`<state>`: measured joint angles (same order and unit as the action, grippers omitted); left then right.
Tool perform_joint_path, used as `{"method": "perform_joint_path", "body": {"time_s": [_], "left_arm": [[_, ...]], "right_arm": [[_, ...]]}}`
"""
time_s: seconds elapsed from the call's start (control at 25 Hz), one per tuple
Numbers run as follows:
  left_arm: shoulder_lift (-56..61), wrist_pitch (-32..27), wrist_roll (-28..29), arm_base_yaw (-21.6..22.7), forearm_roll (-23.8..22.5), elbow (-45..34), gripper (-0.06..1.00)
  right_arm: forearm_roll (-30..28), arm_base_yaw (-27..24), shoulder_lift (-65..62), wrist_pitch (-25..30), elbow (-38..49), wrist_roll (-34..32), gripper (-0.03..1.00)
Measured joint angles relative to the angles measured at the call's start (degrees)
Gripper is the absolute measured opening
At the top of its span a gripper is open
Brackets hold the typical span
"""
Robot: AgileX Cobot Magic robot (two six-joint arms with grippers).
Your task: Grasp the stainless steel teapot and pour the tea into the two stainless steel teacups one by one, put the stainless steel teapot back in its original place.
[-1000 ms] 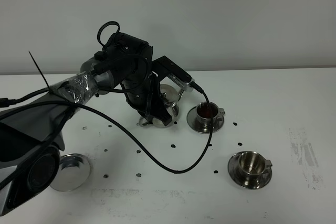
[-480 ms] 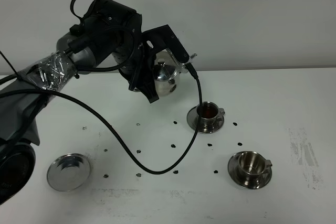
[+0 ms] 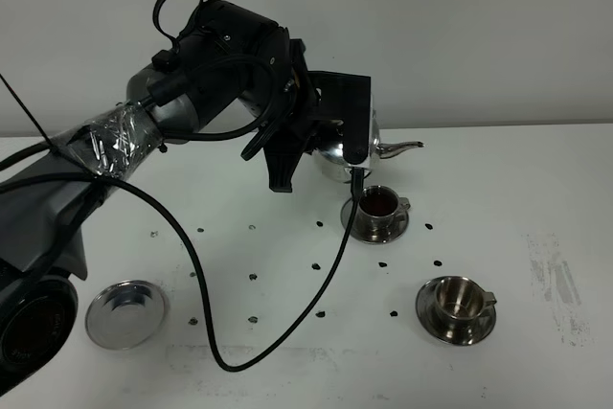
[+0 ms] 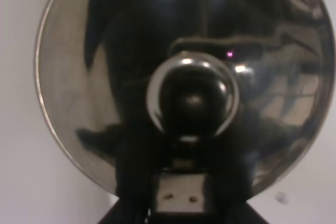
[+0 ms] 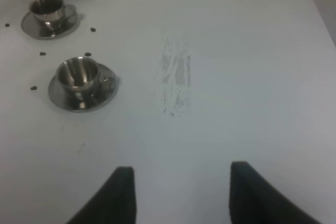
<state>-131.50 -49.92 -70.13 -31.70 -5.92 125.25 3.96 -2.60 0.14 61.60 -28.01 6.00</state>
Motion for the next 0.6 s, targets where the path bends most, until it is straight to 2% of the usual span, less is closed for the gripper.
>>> {"method": "perform_joint_path", "body": {"time_s": [0.12,0.28,0.4,0.6], "left_arm": [[0.00,1.95,-8.09,-0.90,1.42,0.00,0.25],[0.00,2.38,-15.03,-1.40,2.18,0.00,0.25],[0.00,3.37,-16.46,-1.40,2.27,0.00,0.25],[0.00,6.12,-18.08,-1.56,5.06,0.00,0.25]], "right_arm": [[0.00,0.00,0.00,0.00,0.00,0.00,0.43],[0.00,0.00,0.00,0.00,0.00,0.00,0.43],[0.00,0.00,0.00,0.00,0.00,0.00,0.43],[0.00,0.00,0.00,0.00,0.00,0.00,0.43]]}}
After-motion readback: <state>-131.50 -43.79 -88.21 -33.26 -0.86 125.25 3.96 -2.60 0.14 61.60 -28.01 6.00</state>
